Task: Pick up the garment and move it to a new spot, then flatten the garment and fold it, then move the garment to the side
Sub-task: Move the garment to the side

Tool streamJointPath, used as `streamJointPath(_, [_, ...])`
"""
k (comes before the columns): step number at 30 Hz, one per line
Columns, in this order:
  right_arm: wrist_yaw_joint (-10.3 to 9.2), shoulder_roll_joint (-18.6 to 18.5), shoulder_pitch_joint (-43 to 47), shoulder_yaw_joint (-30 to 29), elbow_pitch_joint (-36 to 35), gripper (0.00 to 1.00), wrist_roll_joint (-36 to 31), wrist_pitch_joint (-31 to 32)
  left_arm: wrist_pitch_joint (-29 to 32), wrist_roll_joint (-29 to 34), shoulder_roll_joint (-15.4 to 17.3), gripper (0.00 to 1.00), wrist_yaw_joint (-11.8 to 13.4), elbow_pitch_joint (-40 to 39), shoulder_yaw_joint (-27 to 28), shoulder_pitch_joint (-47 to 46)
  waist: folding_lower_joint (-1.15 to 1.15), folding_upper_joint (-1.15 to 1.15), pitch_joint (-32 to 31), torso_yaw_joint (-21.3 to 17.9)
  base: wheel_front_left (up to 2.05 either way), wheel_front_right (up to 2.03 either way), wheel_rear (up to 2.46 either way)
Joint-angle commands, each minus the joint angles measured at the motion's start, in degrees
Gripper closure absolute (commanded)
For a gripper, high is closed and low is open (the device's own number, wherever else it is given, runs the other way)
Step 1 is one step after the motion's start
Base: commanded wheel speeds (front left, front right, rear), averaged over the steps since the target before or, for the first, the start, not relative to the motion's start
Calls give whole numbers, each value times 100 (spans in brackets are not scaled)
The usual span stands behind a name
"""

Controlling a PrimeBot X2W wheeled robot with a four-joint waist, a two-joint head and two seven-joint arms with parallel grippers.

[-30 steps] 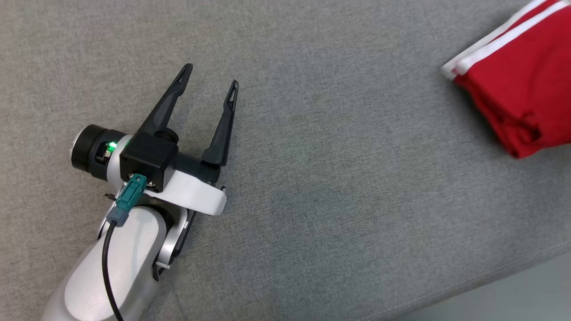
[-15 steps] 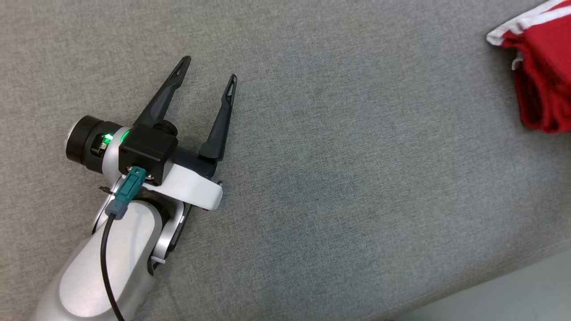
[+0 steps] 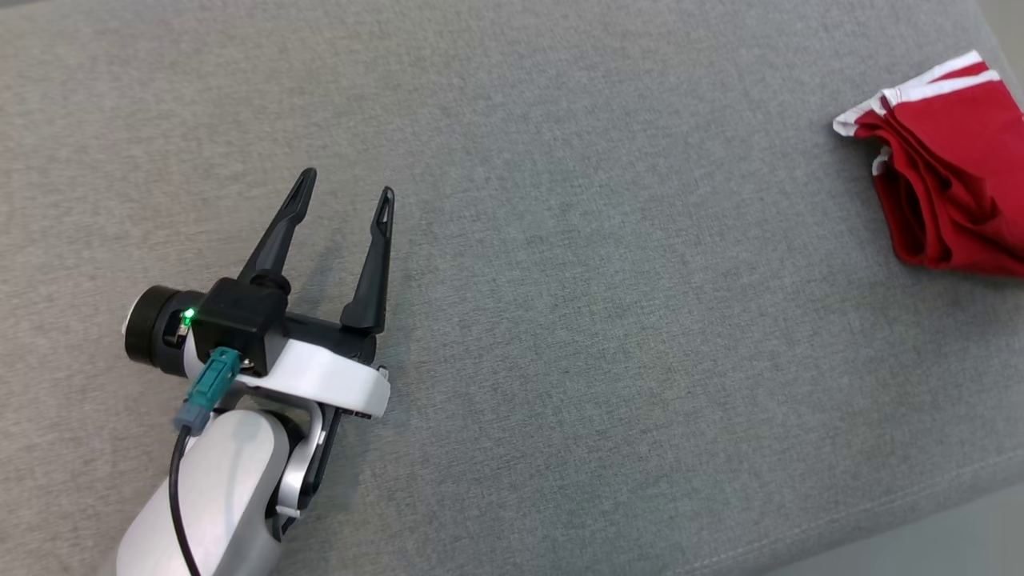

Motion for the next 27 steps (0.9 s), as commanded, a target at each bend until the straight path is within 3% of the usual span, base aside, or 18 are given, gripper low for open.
streamJointPath(1, [-4, 140, 240, -199, -295, 0, -171, -11, -52, -85, 20, 0, 34, -1, 68, 95, 0, 0, -217, 173, 0, 0, 0])
streamJointPath(5, [-4, 632, 748, -630, -1156, 0, -536, -11, -141, -175, 28, 0, 73, -6, 146, 278, 0, 0, -430, 353, 0, 0, 0])
streamJointPath(11, [-4, 1230, 1386, -765, -2023, 0, -909, 103, -211, -313, 18, 0, 182, -14, 251, 582, 0, 0, -798, 666, 0, 0, 0])
streamJointPath(27, [-4, 2035, 2926, -589, -3677, 0, -1356, 987, -263, -630, 113, 0, 411, -131, 502, 1368, 0, 0, -1660, 1285, 0, 0, 0])
